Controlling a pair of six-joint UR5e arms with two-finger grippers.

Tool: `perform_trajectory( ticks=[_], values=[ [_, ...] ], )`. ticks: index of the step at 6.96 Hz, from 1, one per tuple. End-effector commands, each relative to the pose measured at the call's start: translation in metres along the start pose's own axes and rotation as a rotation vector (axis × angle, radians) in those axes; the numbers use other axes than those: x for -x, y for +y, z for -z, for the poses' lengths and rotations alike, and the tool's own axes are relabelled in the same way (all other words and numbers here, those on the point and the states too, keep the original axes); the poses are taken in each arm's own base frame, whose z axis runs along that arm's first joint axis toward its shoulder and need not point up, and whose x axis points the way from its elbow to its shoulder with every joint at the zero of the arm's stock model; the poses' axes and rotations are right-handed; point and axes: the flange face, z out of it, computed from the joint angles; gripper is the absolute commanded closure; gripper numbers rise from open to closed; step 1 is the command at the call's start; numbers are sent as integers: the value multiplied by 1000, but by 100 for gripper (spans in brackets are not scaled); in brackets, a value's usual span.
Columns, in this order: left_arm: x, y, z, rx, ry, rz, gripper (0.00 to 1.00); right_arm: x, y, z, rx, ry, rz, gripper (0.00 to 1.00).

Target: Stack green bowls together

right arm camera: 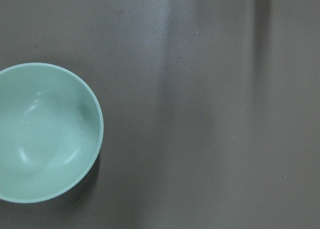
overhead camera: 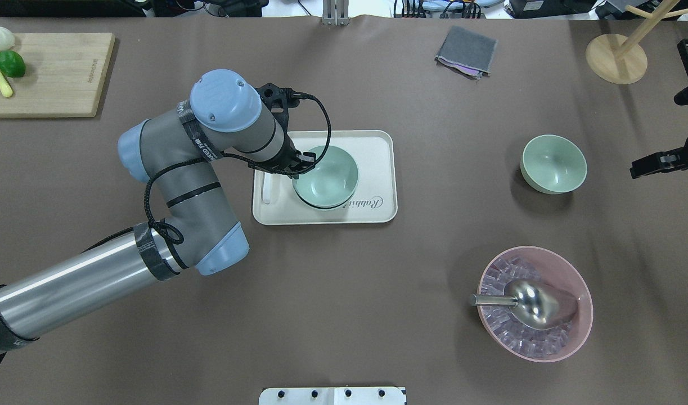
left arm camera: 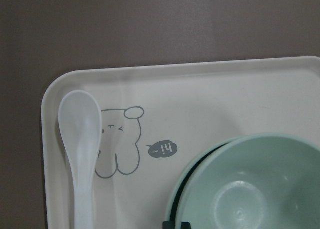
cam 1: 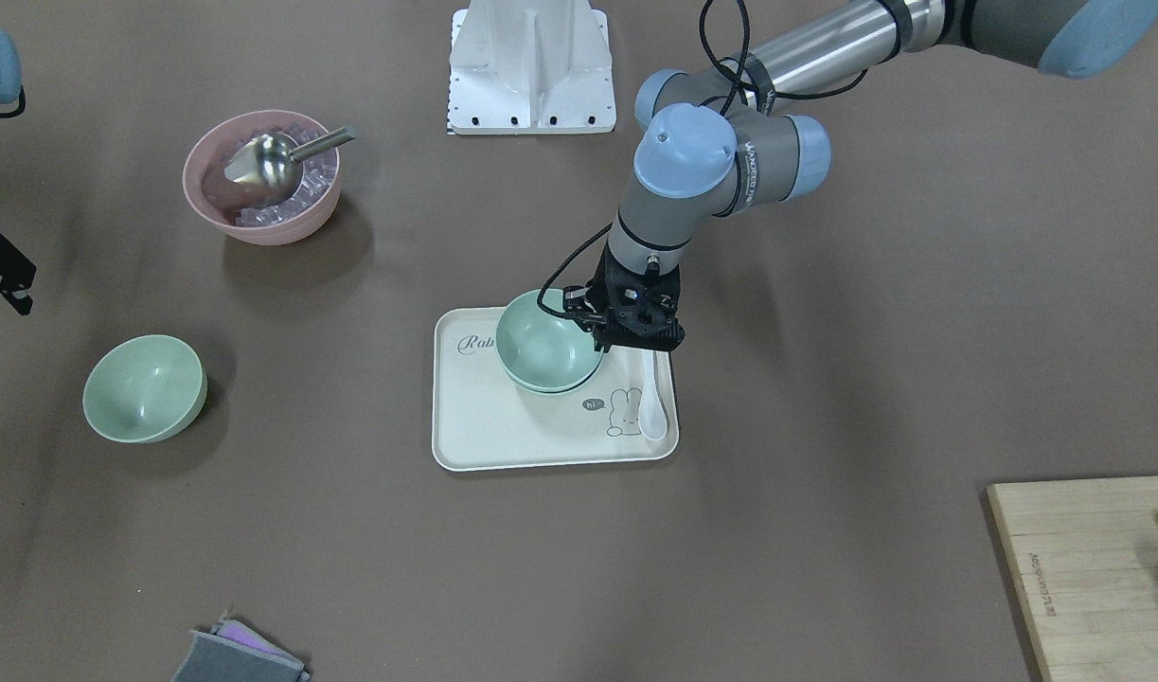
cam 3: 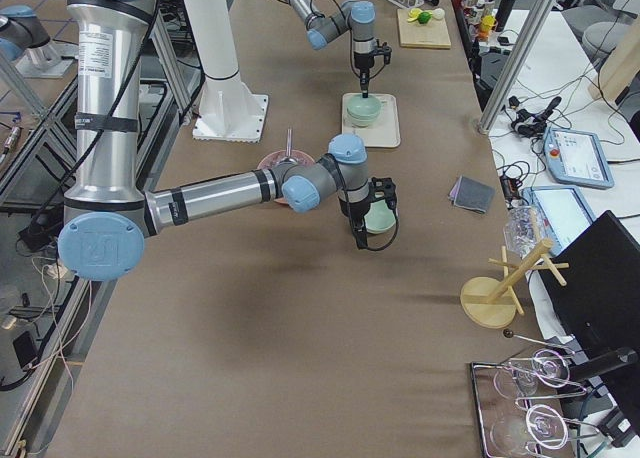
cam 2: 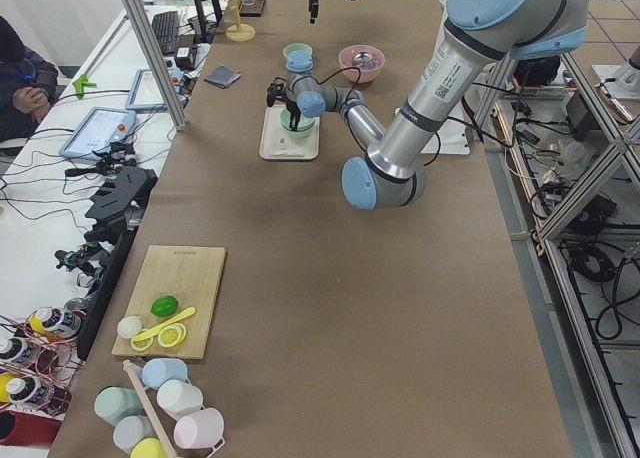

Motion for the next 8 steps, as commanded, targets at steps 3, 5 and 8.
perform_trajectory(
  ticks=[3, 5, 8],
  values=[
    [0, 0, 0, 0, 0, -2, 81, 2, -2, 1, -4, -3, 3, 0],
    [1, -1, 0, -1, 0, -1, 44, 2, -2, 1, -4, -3, 3, 0],
    [11, -3, 44, 11, 49, 1, 2, 6, -8, 2, -9, -7, 5, 0]
  ],
)
